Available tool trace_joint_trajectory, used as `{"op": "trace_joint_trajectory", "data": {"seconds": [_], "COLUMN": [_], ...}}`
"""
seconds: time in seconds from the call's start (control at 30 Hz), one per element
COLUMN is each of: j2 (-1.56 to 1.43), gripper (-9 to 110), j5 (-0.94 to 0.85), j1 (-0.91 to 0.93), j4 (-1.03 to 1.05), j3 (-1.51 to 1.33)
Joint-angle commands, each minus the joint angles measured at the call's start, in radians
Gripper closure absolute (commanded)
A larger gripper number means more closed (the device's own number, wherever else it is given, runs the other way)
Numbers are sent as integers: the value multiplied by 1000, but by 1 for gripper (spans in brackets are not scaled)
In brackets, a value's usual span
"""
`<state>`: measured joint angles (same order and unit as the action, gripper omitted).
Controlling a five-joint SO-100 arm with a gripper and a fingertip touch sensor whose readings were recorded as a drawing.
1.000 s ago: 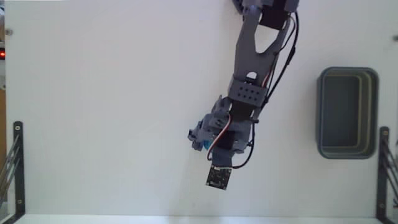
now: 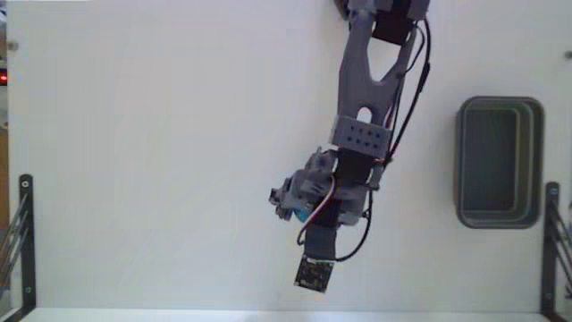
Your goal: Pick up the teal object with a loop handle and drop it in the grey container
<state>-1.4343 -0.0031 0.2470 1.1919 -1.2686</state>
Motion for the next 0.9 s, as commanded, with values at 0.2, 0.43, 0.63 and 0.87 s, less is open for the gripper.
{"op": "trace_joint_trajectory", "data": {"seconds": [0.2, 0.43, 0.63, 0.87], "j2": [2, 11, 10, 3], "gripper": [39, 39, 39, 39], "j5": [3, 3, 3, 3], "j1": [-1, -1, -5, -36], "j4": [155, 177, 178, 179], "j3": [234, 265, 264, 259]}}
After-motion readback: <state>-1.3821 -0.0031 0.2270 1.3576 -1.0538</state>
